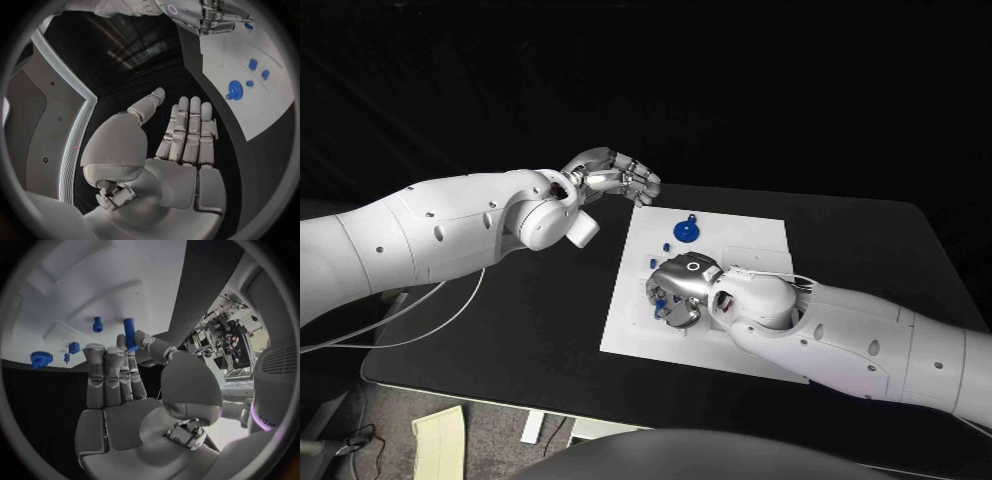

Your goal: Assemble the parts on the task board

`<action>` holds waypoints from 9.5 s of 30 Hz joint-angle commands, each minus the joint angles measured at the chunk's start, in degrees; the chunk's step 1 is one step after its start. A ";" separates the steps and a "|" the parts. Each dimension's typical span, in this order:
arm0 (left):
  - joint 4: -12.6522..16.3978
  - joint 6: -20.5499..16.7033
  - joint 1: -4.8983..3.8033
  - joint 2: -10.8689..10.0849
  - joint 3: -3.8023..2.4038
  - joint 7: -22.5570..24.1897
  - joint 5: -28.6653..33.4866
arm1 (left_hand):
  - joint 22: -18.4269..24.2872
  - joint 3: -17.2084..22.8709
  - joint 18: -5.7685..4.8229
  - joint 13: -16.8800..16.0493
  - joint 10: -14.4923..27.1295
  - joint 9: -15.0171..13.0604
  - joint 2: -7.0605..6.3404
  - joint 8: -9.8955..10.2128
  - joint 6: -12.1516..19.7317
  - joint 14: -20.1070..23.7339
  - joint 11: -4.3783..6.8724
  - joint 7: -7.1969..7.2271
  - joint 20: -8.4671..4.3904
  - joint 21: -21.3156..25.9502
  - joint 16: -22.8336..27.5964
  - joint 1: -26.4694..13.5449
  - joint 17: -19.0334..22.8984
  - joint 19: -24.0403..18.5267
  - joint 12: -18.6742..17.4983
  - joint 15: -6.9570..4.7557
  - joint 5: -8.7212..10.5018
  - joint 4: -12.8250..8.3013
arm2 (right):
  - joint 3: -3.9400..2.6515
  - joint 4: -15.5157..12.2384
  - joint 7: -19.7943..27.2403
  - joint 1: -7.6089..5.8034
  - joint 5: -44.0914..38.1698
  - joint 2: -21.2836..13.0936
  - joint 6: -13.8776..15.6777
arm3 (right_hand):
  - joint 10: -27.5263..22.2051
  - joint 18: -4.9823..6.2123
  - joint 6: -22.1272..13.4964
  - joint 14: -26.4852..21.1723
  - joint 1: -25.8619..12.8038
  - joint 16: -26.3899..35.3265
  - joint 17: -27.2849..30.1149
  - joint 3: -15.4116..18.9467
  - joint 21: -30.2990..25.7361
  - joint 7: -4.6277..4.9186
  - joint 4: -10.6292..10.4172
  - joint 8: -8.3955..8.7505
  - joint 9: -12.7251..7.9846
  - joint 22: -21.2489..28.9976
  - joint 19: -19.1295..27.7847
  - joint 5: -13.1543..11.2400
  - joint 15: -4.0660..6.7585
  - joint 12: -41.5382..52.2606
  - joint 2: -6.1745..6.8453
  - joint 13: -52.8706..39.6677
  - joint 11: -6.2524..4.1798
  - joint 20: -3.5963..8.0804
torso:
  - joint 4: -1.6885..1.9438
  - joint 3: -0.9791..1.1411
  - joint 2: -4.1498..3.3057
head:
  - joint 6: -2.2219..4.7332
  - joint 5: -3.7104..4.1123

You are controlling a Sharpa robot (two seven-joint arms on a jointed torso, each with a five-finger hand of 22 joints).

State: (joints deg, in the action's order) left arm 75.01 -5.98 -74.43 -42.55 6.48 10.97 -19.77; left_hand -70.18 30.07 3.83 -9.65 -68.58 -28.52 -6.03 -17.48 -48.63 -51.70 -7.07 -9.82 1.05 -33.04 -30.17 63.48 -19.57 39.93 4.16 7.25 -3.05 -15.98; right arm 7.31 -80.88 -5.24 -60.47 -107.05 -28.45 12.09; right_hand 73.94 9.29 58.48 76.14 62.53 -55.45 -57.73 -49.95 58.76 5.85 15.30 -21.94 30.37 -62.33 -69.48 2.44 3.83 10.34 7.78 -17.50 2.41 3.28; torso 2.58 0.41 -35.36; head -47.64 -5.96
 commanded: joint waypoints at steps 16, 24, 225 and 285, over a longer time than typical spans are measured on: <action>-0.17 0.93 0.00 -0.10 -0.02 0.54 0.31 | -0.13 -0.26 0.65 0.10 0.28 0.12 0.32 -0.29 0.58 -0.36 -0.02 -0.04 0.42 0.37 0.36 -0.39 -0.18 0.05 -0.09 -0.03 0.01 0.18 | 0.09 -1.47 -0.54 0.16 -0.33 -0.86 0.16 | 0.88 5.71 0.38 -0.10 0.18 -0.38 -0.08 -0.33 0.42 0.12 0.03 -0.22 0.16 -0.09 -0.22 0.35 0.61 0.19 -0.60 -0.26 -0.47 0.37 | 0.00 -0.01 0.00 | -0.12 0.04; -0.21 0.94 0.00 -0.07 -0.02 0.54 0.31 | -0.13 -0.26 0.65 0.10 0.28 0.12 0.33 -0.30 0.58 -0.36 -0.02 -0.04 0.42 0.38 0.37 -0.40 -0.19 0.06 -0.08 -0.03 0.00 0.18 | 0.08 -1.43 -0.44 0.16 -0.18 -0.74 -0.36 | 0.88 5.71 0.38 -0.09 0.18 -0.38 -0.08 -0.36 0.42 0.12 0.04 -0.22 0.18 -0.09 -0.23 0.35 0.61 0.18 -0.59 -0.29 -0.47 0.37 | 0.03 -0.02 -0.01 | -0.14 0.03; -2.14 1.67 1.86 -0.08 0.08 0.52 1.79 | -0.71 -0.53 0.66 0.24 0.47 0.47 0.53 -0.64 0.94 -0.46 -0.08 -0.11 0.46 1.01 1.46 -1.65 -1.39 0.11 -0.07 0.02 0.01 0.96 | 2.27 -0.33 -26.06 -3.75 46.19 -14.34 -17.84 | -10.01 5.71 -5.66 -0.52 -28.66 -12.28 -8.72 19.89 4.67 0.30 -0.74 6.05 6.22 -4.84 -1.28 0.37 2.72 56.74 -4.37 -43.86 -2.74 3.38 | -2.99 1.13 2.35 | -0.42 6.31; -1.97 1.75 1.84 -0.21 0.08 0.22 1.79 | -0.88 -0.48 0.68 0.26 0.50 0.57 0.36 -0.70 1.09 -0.50 -0.08 -0.15 0.47 1.14 1.71 -1.52 -1.69 0.12 -0.06 0.02 0.00 0.81 | 2.82 -3.92 -27.95 -7.84 55.98 -13.60 -16.89 | -8.45 5.71 -1.37 0.04 -24.75 -12.28 -8.37 10.44 5.30 -0.41 -2.06 6.10 6.35 -5.15 -1.98 0.74 3.18 55.36 -2.29 -44.38 -3.37 1.60 | -3.02 1.12 2.20 | -1.00 5.64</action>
State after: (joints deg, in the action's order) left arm 72.91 -5.00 -72.58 -42.88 6.59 10.70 -18.28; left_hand -70.97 29.43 3.57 -9.48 -68.58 -28.00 -5.43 -17.93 -48.01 -51.80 -7.07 -10.02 1.26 -32.15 -28.83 62.27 -21.18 40.13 4.16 7.35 -3.05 -15.34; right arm 9.99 -85.08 -32.15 -68.31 -51.93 -42.31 -2.57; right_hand 65.33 9.31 56.60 76.13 37.77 -67.63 -66.19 -39.59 63.88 5.42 13.61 -15.94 36.78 -67.46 -71.62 3.50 6.67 65.88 5.08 -61.82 -1.03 5.21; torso -0.45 1.56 -33.16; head -48.60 -0.29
